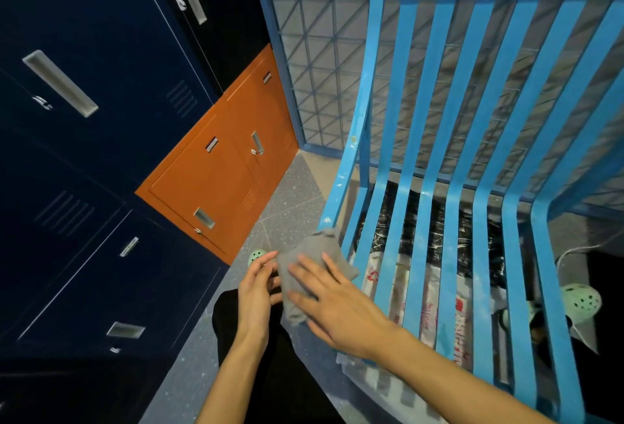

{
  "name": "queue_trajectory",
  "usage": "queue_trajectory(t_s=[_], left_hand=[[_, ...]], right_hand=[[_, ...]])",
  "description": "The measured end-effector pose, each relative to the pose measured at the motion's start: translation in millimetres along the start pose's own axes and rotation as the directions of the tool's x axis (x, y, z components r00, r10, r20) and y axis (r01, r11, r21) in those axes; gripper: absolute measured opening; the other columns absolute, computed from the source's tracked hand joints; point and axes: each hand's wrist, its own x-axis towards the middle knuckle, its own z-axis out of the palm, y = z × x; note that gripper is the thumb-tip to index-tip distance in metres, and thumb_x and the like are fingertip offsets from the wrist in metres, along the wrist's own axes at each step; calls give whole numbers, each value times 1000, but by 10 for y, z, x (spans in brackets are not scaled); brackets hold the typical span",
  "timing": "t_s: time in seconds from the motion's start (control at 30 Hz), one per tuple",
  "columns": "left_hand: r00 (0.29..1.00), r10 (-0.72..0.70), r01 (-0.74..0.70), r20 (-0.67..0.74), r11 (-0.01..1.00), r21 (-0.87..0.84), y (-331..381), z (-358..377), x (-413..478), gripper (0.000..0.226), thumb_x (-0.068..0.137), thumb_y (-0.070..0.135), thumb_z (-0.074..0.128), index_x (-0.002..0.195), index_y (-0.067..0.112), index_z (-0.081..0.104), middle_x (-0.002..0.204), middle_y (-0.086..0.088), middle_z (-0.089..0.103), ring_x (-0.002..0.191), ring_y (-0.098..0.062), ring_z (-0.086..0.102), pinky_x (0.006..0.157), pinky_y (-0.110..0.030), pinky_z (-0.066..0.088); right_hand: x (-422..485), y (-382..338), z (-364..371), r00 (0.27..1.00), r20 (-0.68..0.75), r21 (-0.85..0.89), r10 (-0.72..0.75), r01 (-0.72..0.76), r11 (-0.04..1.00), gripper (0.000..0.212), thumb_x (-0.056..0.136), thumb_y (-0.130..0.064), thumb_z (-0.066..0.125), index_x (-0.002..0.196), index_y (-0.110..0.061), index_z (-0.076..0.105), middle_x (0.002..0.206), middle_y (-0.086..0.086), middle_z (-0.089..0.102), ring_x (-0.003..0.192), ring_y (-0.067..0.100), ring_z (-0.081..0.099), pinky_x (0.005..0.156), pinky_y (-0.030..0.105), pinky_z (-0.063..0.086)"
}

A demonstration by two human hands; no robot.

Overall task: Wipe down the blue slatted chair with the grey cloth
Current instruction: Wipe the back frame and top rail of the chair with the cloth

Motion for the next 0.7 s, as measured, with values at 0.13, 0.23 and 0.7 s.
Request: queue_trajectory(t_s=[0.13, 0.23, 0.7], left_hand=[[1000, 24, -23, -9, 1000, 21, -9, -31, 4, 21, 99, 14, 49, 113, 13, 66, 104, -7, 73, 90, -23, 70, 71, -36, 56], [999, 48, -47, -17, 997, 65, -35, -40, -10, 20, 99, 14, 50, 110, 14, 67, 107, -8, 72, 95, -23, 68, 78, -39, 56], [997, 83, -82, -6, 995, 58, -36, 47, -54, 20, 99, 16, 51, 115, 17, 64, 113, -4, 70, 95, -24, 67, 75, -38, 56]], right_hand=[[24, 67, -45, 994, -19, 79, 104, -102, 992, 48, 92, -37, 48, 138, -24, 50, 156, 11, 31, 148, 30, 17, 119, 53, 9], [4, -18, 11, 998, 51, 59, 43, -46, 997, 51, 99, -46, 36, 141, -19, 47, 158, 13, 26, 150, 30, 6, 120, 53, 5], [-13, 187, 17, 965, -79, 202, 251, -231, 952, 47, 100, -39, 44, 145, -28, 41, 160, 4, 22, 150, 24, 7, 118, 50, 6]])
